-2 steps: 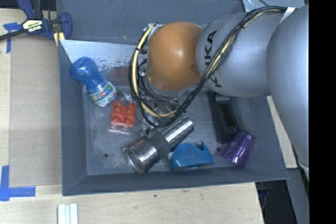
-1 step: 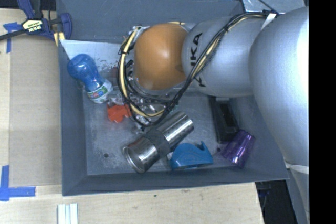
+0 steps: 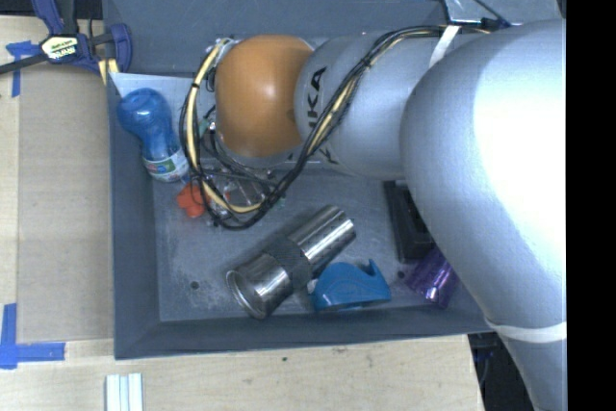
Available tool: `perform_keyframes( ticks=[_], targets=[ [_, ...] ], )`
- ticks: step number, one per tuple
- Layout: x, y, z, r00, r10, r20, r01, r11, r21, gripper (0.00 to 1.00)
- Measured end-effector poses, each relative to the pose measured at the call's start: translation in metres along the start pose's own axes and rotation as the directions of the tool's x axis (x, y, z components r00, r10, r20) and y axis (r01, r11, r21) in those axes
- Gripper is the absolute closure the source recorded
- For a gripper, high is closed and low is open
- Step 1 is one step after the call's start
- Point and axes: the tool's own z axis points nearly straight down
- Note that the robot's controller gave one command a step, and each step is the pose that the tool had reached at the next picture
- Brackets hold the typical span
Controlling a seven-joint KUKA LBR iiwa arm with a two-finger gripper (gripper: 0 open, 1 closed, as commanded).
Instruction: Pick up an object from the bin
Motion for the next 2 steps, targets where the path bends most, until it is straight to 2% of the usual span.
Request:
perform_keyframes(
  ticks=[1, 2],
  targets=[
    [0.0, 0.0, 0.0, 1.0, 0.001, 0.0, -0.001, 1.0, 0.0, 1.0],
    [-0.003, 0.002, -0.089, 1.0, -0.016, 0.009, 0.016, 1.0, 0.0, 1.0]
  ],
)
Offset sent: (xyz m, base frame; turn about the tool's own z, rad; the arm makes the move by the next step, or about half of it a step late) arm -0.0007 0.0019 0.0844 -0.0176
